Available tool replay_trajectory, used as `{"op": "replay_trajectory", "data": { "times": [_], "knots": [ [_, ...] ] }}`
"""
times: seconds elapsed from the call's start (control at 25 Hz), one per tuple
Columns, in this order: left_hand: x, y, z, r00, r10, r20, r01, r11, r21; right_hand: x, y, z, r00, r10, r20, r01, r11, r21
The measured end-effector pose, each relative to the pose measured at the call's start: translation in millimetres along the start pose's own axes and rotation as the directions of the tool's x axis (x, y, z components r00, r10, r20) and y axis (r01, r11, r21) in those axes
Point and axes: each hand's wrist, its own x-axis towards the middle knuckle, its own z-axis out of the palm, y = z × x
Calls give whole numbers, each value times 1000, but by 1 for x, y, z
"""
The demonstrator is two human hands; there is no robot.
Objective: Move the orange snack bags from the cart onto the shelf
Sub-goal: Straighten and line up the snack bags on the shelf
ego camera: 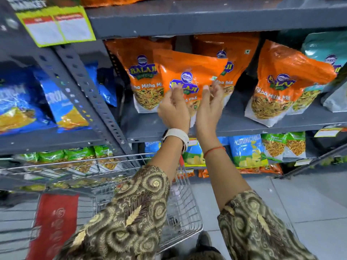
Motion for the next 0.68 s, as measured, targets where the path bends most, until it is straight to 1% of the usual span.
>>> {"op": "replay_trajectory", "data": {
  "times": [0.16,0.24,0.28,0.32,0.36,0.4,0.44,0.48,0.56,0.68],
  "knots": [
    [38,-13,-38,984,-33,-177,42,998,49,-34,1,37,991,-71,117,76,996,-38],
    [59,-22,-54,970,-18,-244,53,989,139,-42,4,57,967,-116,228,131,990,-52],
    [69,-25,-61,965,-5,-264,57,981,187,-43,6,68,947,-112,301,139,988,-70],
    [80,-32,-67,961,-10,-277,76,971,227,-42,8,80,921,-69,383,112,989,-91],
    [91,-40,-71,961,-41,-274,112,963,247,-41,9,91,886,11,464,47,992,-113],
    [101,-48,-75,963,-88,-255,152,958,244,-39,8,101,843,118,524,-58,990,-129],
    [109,-55,-78,967,-136,-215,185,955,230,-36,7,109,805,221,551,-174,975,-137],
    [117,-64,-80,971,-166,-169,202,953,225,-33,8,117,784,300,543,-271,953,-135],
    [125,-77,-81,973,-219,-74,231,946,228,-27,10,127,779,398,484,-391,913,-120],
    [133,-86,-75,939,-342,43,328,924,194,-17,23,144,776,484,405,-493,865,-90]
  ]
}}
